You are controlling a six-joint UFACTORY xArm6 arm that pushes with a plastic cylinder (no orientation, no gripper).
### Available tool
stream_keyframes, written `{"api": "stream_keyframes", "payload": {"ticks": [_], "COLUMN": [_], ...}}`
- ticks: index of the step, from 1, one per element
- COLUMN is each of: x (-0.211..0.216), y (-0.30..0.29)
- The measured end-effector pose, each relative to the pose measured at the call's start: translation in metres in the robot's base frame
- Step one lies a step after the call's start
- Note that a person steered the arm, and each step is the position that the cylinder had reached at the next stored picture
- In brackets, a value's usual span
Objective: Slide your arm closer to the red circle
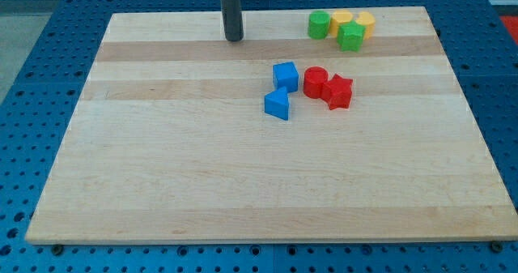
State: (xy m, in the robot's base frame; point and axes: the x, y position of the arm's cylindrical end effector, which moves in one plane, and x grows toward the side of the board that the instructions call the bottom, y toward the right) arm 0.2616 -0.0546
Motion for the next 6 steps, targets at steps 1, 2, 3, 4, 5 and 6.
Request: {"api": "stream_keyframes", "payload": {"ticks": [1,2,3,4,5,6], "x": [0.012,0.018,0.025,0.041,0.044,0.054], "y": [0.031,0.036,0.045,0.069,0.072,0.091]}}
